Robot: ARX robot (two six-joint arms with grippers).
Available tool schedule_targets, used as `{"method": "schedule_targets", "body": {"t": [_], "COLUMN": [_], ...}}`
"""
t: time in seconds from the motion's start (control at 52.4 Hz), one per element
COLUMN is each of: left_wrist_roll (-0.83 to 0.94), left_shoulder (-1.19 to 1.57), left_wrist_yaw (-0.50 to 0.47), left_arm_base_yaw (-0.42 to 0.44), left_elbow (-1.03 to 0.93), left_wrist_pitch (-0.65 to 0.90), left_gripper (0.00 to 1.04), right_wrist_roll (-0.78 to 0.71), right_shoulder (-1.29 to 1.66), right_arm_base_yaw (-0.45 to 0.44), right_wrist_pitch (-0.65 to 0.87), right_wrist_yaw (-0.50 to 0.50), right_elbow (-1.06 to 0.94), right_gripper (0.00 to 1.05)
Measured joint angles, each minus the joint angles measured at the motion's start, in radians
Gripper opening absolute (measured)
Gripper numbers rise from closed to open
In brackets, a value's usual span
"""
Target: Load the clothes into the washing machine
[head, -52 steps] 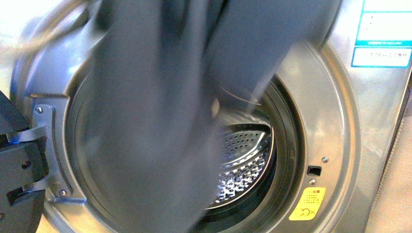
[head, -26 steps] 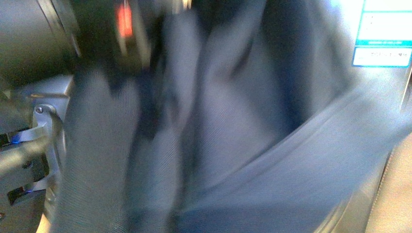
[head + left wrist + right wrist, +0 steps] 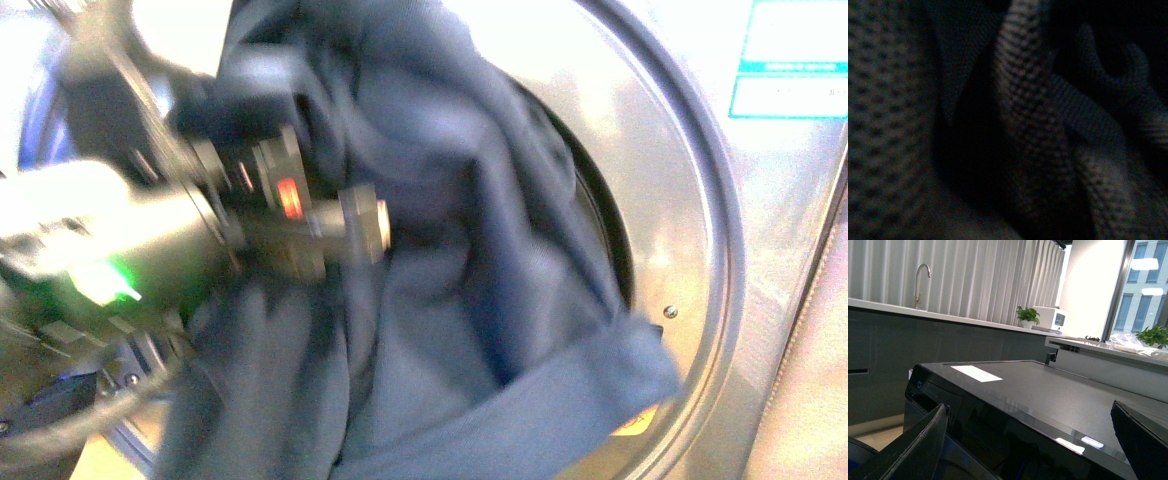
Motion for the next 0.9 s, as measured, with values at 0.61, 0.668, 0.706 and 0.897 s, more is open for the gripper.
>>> {"method": "schedule_targets", "body": {"t": [0.61,0.668,0.706,0.897], "left_wrist_roll": [0.036,0.04,0.043,0.056], "left_shoulder": [0.369,0.401,0.425,0.523], "left_wrist_yaw": [-0.118,-0.124,-0.127,-0.151], "left_arm_base_yaw": [0.048,0.05,0.052,0.071], "left_elbow": [0.284,0.314,0.336,0.465], "left_wrist_pitch": [-0.032,-0.041,-0.048,-0.109], "left_gripper": [0.14,0.14,0.14,0.14], "right_wrist_roll": [0.0,0.0,0.0,0.0], "right_shoulder": [0.0,0.0,0.0,0.0], "right_arm_base_yaw": [0.0,0.0,0.0,0.0], "right_wrist_pitch": [0.0,0.0,0.0,0.0], "right_wrist_yaw": [0.0,0.0,0.0,0.0], "right_elbow": [0.0,0.0,0.0,0.0], "right_gripper": [0.97,0.97,0.97,0.97]}}
